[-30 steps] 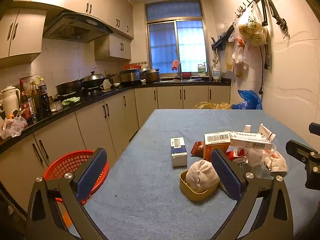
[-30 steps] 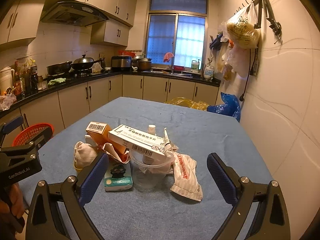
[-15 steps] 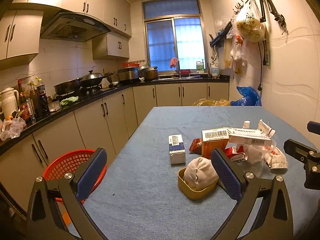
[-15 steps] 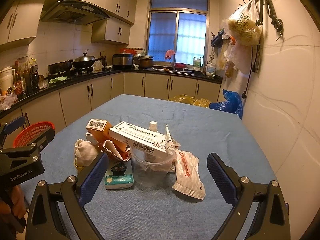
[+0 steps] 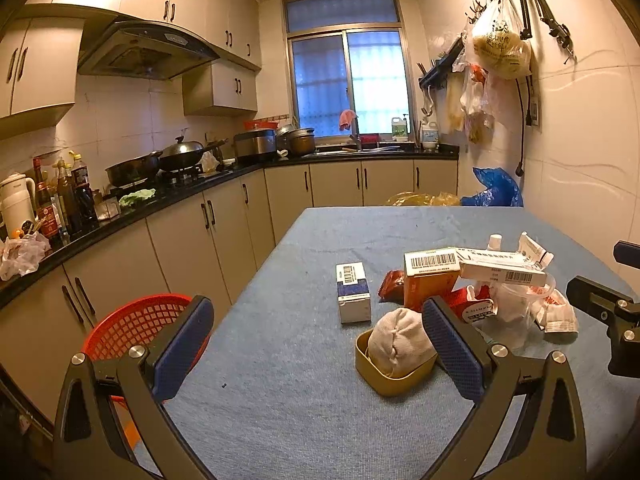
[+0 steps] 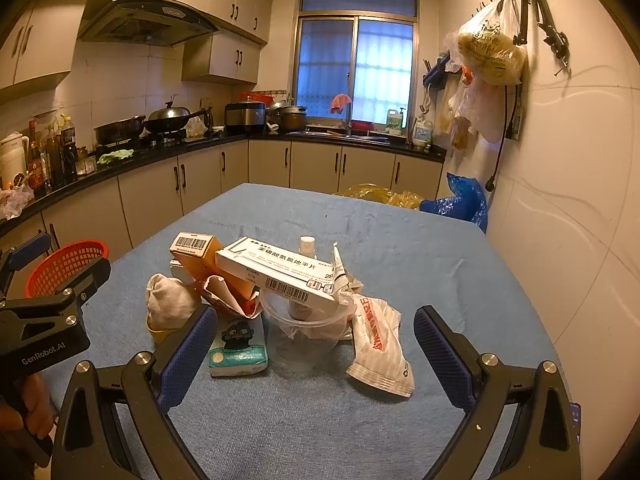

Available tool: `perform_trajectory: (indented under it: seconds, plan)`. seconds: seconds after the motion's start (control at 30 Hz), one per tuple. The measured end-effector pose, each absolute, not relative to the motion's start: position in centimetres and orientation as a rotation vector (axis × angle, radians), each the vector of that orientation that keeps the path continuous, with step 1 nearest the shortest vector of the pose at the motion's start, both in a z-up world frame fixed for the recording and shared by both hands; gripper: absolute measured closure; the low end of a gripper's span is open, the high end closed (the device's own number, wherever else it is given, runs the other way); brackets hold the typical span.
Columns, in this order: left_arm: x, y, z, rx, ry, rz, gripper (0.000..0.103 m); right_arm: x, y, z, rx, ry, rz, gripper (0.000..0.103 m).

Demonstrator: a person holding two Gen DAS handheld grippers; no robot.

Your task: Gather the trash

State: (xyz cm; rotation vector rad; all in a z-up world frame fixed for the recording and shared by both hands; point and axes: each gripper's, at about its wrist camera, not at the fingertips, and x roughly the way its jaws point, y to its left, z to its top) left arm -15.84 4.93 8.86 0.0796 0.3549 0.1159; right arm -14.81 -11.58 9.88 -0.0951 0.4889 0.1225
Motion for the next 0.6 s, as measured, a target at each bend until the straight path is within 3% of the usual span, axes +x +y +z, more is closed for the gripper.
perform_trajectory:
  seconds: [0.6]
  plan:
    - [-14.6, 4.7, 8.1, 0.093, 0.418, 0.091, 0.0, -13.6, -13.6, 9.8, 0.014, 0.532, 0.163, 0.003]
